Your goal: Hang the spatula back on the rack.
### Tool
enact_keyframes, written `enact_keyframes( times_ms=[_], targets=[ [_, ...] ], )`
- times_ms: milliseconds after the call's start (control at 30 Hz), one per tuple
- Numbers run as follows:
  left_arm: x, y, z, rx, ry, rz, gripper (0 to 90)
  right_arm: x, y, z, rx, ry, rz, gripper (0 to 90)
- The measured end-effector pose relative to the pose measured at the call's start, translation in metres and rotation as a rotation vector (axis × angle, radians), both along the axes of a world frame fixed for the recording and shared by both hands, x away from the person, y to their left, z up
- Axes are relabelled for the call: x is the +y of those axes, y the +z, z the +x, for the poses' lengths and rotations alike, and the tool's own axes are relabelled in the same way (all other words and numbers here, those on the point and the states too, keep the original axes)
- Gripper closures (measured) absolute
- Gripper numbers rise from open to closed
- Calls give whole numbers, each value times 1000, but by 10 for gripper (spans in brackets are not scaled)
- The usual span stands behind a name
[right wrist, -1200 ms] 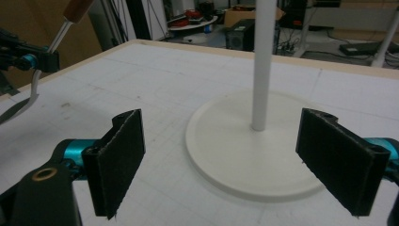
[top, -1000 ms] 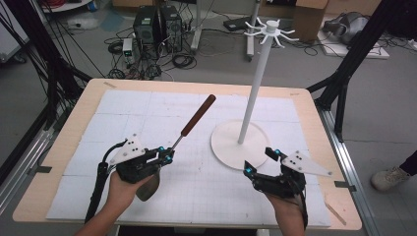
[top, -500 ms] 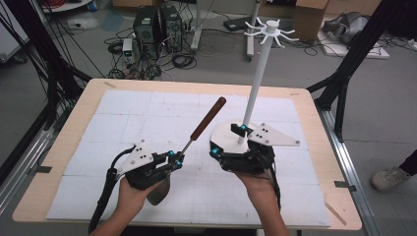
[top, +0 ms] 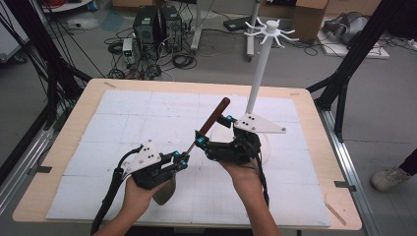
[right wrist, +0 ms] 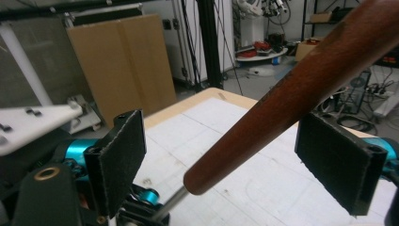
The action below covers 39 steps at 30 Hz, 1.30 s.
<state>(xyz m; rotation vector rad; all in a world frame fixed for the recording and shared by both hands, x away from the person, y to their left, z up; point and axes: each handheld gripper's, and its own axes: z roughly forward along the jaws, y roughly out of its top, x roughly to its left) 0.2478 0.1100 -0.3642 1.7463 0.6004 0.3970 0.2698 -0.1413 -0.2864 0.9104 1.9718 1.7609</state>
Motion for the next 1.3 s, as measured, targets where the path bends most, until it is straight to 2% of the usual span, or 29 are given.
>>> enact_keyframes(
  times_ms=[133, 167, 200, 233, 500, 733, 867, 967, 1200, 1300],
  targets=[
    [-2, 0, 0, 2, 6, 12, 840, 0, 1, 1, 10, -11, 19, 221],
    [-3, 0, 0, 1, 11, 12, 840, -1, 2, 1, 10, -16, 27, 273],
    [-3, 0, 0, 1, 13, 14, 840, -1, 2, 1, 10, -16, 27, 273],
    [-3, 0, 0, 1, 12, 19, 840, -2, 2, 1, 14, -20, 33, 318],
    [-7, -1, -3, -1, 21, 28, 840, -1, 3, 3, 34, -41, 51, 400],
    [-7, -1, -4, -2, 27, 28, 840, 2, 4, 7, 55, -39, 72, 536],
    [-7, 0, -6, -7, 26, 23, 840, 0, 5, 8, 64, -24, 111, 648],
    [-7, 1, -7, -13, 29, 18, 839, 0, 6, 8, 79, 1, 150, 673],
    [-7, 3, -9, -26, 29, 0, 839, 4, 12, 5, 78, 40, 175, 706],
    [-6, 5, -10, -36, 26, -7, 839, 7, 17, 3, 62, 75, 184, 720]
  ],
)
